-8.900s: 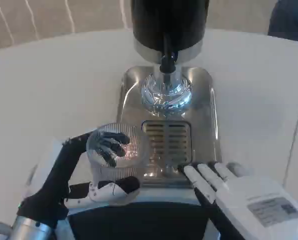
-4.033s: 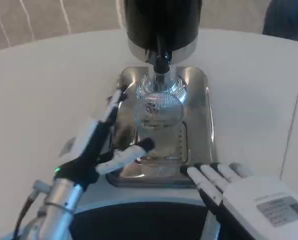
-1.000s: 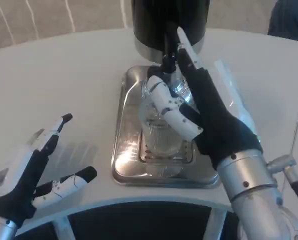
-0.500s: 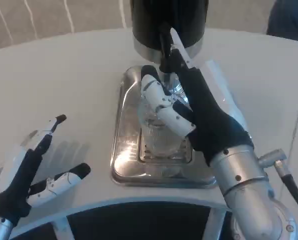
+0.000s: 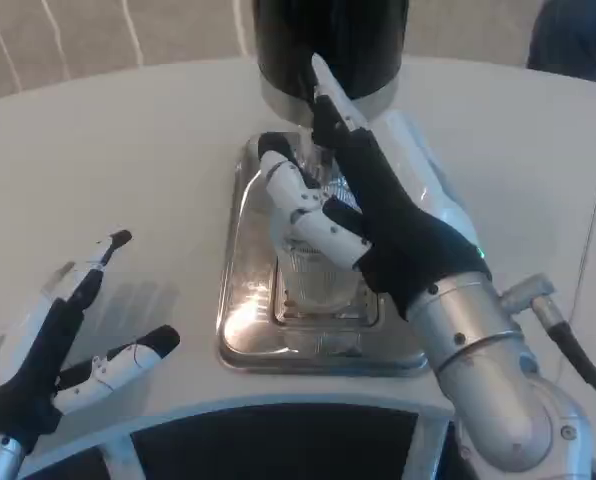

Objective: Grasp the cup under the faucet to collect the drink, then remove the cup.

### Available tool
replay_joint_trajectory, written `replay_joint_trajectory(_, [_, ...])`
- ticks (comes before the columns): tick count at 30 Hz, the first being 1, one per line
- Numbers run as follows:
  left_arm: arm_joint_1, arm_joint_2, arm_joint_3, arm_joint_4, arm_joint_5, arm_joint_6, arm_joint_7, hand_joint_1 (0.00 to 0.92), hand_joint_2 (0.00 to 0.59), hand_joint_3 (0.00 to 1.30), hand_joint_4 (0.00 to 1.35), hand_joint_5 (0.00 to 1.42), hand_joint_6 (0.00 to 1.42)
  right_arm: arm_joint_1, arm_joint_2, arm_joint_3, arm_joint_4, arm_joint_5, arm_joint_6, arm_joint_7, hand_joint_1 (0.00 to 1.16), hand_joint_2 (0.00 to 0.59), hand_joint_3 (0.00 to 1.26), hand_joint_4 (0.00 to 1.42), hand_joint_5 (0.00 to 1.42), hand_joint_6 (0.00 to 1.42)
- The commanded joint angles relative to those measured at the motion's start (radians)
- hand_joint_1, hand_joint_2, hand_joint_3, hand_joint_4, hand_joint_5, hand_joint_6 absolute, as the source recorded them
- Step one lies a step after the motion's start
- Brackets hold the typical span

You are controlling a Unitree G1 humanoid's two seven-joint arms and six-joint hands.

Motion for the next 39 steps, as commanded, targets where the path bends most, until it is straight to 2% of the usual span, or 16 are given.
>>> replay_joint_trajectory(1, [0.002,0.011,0.006,0.014,-0.009,0.01,-0.012,0.087,0.07,0.11,0.0,0.08,0.01,-0.01,-0.033,0.042,0.003,-0.032,0.021,0.061,0.14,0.519,0.0,0.0,0.0,0.0])
replay_joint_trajectory(6, [0.0,0.01,0.007,0.017,-0.011,0.009,-0.013,0.083,0.07,0.11,0.0,0.08,0.01,-0.021,-0.058,0.064,0.001,-0.077,0.025,0.099,0.09,0.507,0.0,0.0,0.0,0.0])
replay_joint_trajectory(10, [0.0,0.004,0.012,0.016,-0.025,0.011,-0.018,0.08,0.07,0.09,0.0,0.08,0.02,-0.021,-0.06,0.067,-0.001,-0.094,0.028,0.117,0.09,0.506,0.0,0.0,0.0,0.0])
replay_joint_trajectory(13, [0.0,-0.004,0.019,0.009,-0.04,0.015,-0.021,0.095,0.06,0.01,0.0,0.08,0.03,-0.019,-0.059,0.066,-0.002,-0.099,0.026,0.119,0.08,0.506,0.0,0.0,0.0,0.0])
replay_joint_trajectory(20, [-0.019,-0.026,0.023,-0.032,-0.047,0.031,-0.006,0.113,0.048,0.0,0.0,0.08,0.05,-0.009,-0.061,0.063,-0.014,-0.113,0.028,0.129,0.08,0.51,0.0,0.0,0.0,0.0])
replay_joint_trajectory(29, [-0.051,-0.055,-0.005,-0.054,0.002,0.075,0.012,0.13,0.015,0.0,0.0,0.08,0.07,0.005,-0.058,0.066,-0.035,-0.131,0.035,0.141,0.08,0.52,0.0,0.0,0.0,0.0])
replay_joint_trajectory(39, [-0.094,-0.099,-0.034,-0.048,0.056,0.11,0.043,0.159,0.015,0.0,0.0,0.08,0.09,0.023,-0.061,0.064,-0.057,-0.144,0.033,0.151,0.08,0.521,0.0,0.0,0.0,0.0])
